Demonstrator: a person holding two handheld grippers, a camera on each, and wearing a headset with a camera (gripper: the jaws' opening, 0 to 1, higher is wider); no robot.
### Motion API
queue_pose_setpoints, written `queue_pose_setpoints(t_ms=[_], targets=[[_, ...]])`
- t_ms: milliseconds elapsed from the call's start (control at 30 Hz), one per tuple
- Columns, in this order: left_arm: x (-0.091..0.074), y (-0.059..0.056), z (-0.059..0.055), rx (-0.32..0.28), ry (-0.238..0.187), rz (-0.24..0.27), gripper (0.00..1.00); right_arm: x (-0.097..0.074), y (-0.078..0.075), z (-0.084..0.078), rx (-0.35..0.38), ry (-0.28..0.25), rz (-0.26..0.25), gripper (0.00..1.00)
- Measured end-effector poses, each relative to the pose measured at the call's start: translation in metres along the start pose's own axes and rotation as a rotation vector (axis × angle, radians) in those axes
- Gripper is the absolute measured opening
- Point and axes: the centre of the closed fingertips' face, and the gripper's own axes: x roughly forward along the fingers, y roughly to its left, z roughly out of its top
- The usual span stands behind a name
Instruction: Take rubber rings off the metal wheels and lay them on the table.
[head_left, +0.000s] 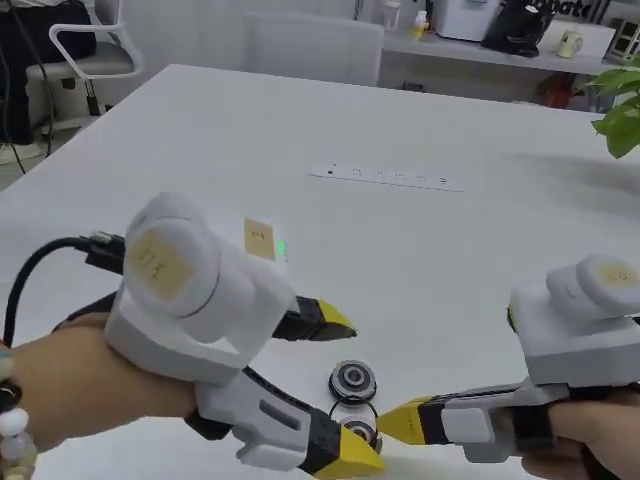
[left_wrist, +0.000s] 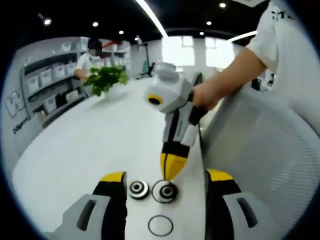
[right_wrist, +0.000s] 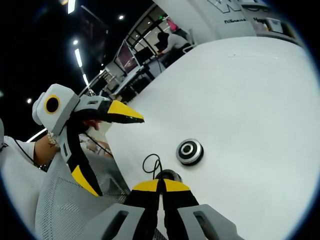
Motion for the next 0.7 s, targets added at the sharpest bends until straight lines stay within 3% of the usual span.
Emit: queue_pose_setpoints(t_ms=[300,433,700], targets=[[-0.041,0.009,-0.006,0.01,0.012,0.066,0.73,-0.005,0.005,0.01,-0.008,-0.044,0.005,0.0],[-0.059,0.011,-0.009,-0.014,-0.009,0.112,0.8,-0.008,0.009,0.013,-0.011,-0.06,0.008,0.0],[-0.088,0.009,-0.022,-0.062,-0.016,0.184,0.82,-0.01,0.009,0.017,-0.01,-0.077,0.014,0.0]])
